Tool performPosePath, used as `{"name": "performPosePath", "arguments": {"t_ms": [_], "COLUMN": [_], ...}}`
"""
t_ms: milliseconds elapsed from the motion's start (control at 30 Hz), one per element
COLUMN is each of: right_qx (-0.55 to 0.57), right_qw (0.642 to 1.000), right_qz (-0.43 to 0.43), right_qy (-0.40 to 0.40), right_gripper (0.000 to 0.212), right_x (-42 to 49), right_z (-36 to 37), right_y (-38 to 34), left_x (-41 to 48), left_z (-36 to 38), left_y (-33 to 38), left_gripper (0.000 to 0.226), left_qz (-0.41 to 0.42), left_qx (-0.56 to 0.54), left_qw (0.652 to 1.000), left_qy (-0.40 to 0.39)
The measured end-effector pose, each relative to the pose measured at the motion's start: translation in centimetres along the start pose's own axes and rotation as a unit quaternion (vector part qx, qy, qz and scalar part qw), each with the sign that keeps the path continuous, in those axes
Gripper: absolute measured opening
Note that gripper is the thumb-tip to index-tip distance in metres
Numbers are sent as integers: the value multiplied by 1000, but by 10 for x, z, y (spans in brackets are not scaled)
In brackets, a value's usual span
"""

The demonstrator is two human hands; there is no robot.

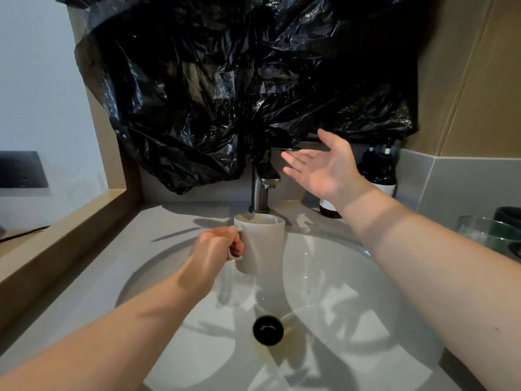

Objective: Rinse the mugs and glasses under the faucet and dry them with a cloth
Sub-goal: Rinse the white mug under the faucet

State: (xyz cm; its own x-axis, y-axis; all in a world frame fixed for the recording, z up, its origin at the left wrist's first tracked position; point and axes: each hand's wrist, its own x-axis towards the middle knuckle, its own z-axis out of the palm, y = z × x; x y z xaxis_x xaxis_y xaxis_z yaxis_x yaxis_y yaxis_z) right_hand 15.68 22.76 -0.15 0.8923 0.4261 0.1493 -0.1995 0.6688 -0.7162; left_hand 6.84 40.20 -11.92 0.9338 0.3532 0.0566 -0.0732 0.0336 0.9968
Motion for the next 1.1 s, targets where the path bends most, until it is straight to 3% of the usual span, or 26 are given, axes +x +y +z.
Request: {"name": "performPosePath", "arguments": {"t_ms": [333, 600, 767, 900, 1000, 1100], "right_qx": [40, 47, 51, -120, -330, -372], "right_qw": [999, 999, 998, 988, 924, 901], "right_qz": [-8, -7, -11, 12, 33, 99], "right_qy": [25, 25, 29, 96, 189, 202], "right_gripper": [71, 71, 69, 56, 38, 25], "right_x": [7, 11, 10, 6, -11, -35], "right_z": [1, 8, 12, 1, -22, -50], "right_y": [-3, -6, -5, 6, 24, 45], "left_x": [-5, 4, 4, 0, -11, -19], "left_z": [0, 13, 13, 13, 11, 11], "left_y": [4, 14, 15, 18, 18, 17], "left_gripper": [41, 47, 47, 44, 37, 30], "left_qz": [-13, -104, -117, -132, -131, -127], "left_qx": [38, 69, 99, 52, -28, -66], "left_qw": [999, 991, 987, 988, 990, 990], "left_qy": [21, 42, 54, 59, 35, -5]}}
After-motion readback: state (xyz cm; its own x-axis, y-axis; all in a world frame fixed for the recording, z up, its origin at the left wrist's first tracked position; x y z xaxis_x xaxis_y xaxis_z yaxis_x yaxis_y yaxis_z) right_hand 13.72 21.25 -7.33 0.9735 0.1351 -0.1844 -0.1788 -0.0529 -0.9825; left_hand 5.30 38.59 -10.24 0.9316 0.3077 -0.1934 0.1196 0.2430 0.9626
